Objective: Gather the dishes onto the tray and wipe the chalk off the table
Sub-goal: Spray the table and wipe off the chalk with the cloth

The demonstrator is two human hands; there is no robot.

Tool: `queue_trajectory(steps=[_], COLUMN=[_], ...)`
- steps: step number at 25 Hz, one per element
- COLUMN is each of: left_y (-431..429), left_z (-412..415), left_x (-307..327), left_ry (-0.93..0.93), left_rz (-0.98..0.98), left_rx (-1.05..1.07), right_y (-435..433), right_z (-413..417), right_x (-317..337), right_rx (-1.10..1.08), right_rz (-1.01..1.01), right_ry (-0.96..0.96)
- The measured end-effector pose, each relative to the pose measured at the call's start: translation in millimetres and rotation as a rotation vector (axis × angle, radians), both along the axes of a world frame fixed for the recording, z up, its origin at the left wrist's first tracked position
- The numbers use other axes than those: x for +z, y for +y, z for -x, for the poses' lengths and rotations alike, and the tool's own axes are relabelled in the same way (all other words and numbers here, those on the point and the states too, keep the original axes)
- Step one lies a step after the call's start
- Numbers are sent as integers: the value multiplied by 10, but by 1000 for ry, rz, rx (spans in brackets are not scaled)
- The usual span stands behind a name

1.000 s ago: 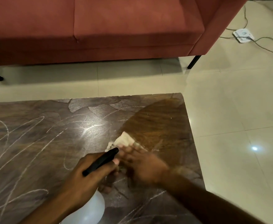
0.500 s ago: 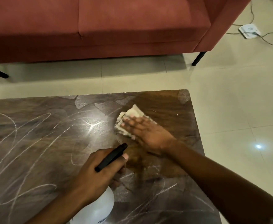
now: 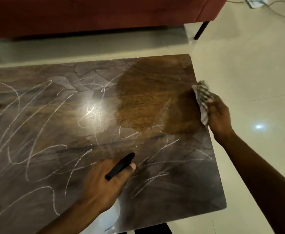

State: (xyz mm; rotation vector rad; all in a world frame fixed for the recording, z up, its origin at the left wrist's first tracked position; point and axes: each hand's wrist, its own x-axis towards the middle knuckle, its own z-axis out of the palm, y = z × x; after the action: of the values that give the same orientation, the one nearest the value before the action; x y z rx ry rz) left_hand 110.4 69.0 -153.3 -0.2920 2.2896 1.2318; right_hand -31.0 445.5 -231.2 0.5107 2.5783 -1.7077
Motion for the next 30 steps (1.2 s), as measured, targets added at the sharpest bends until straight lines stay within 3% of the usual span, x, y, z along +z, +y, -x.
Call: queue_trajectory(steps=[3,6,15,21,30], left_y=[13,-19,156,272,781], left_z=[-139,-285,-1028,-1315,-1270], left_x=[-21,21,-92,21,113], left_ry=[-12,-41,-188,-168,-44], left_rz=[-22,-136,-93,-170,-150], left_rx=[-91,-146,-269,-242,-407], right_y=[192,312,247,273,196], right_z=[-889,-1630,-2437,-2752,-2681], right_x=[158,257,413,442,342], right_rx=[-484,-635,-765,-829,-765], right_rz=[359,343,242,228,219], right_ry=[19,-2,115,72,37])
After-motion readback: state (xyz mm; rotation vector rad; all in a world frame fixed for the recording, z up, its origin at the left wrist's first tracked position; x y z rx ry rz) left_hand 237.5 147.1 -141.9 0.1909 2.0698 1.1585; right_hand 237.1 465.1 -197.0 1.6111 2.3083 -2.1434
